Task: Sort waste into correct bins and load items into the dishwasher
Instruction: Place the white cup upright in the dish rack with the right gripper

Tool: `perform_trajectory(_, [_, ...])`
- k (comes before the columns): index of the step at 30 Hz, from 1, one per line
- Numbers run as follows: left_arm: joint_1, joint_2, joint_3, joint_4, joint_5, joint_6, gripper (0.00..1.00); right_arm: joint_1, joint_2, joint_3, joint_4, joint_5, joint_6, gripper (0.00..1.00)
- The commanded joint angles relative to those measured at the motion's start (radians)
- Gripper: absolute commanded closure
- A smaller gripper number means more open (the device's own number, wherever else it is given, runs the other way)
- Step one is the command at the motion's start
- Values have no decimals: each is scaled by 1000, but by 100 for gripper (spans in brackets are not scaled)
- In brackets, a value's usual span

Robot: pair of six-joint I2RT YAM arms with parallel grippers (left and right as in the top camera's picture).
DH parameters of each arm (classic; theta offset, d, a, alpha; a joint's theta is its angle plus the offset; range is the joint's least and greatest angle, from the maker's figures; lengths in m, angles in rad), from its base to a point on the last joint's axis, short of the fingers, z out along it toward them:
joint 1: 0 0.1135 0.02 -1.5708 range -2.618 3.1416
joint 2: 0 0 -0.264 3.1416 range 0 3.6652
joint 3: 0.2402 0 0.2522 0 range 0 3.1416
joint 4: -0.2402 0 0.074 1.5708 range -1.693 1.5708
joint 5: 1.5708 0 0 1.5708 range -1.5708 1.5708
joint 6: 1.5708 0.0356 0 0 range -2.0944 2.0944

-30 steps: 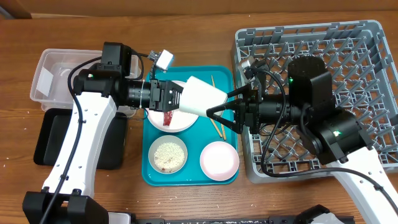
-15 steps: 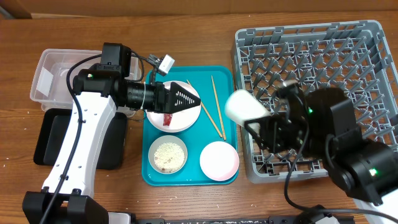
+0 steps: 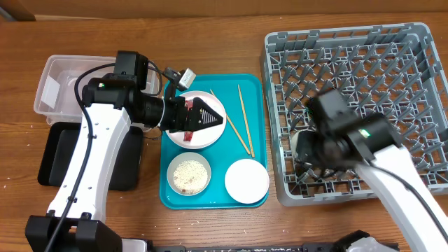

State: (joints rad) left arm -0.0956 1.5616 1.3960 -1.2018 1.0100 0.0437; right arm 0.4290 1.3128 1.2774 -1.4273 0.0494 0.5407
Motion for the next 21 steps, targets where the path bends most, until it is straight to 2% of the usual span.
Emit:
perform_trajectory(1, [7, -5, 14, -16, -62, -6, 0, 1, 121, 18, -5, 24, 17, 34])
perform_trajectory(2, [7, -5, 14, -31, -89, -6, 0, 1, 171, 18, -11, 24, 17, 30])
perform_trajectory(5, [5, -5, 14, -51, -124, -5, 0, 1, 217, 18, 7, 25, 16, 5])
perform_trajectory(6, [2, -5, 14, -52, -135, -5, 0, 0, 217, 19, 24, 25, 16, 0])
perform_trajectory(10, [-28, -5, 14, -50, -174, -6, 7, -22, 197, 63, 64, 24, 13, 0])
perform_trajectory(13, [-73, -5, 14, -50, -258, -14, 15, -32, 158, 122, 68, 25, 13, 0])
perform_trajectory(18, [-184, -5, 13, -58, -730, -245, 16, -32, 43, 213, 109, 24, 8, 0])
perform_trajectory(21, [-256, -5, -3, -53, -859, -342, 21, -32, -39, 220, 145, 12, 0, 0])
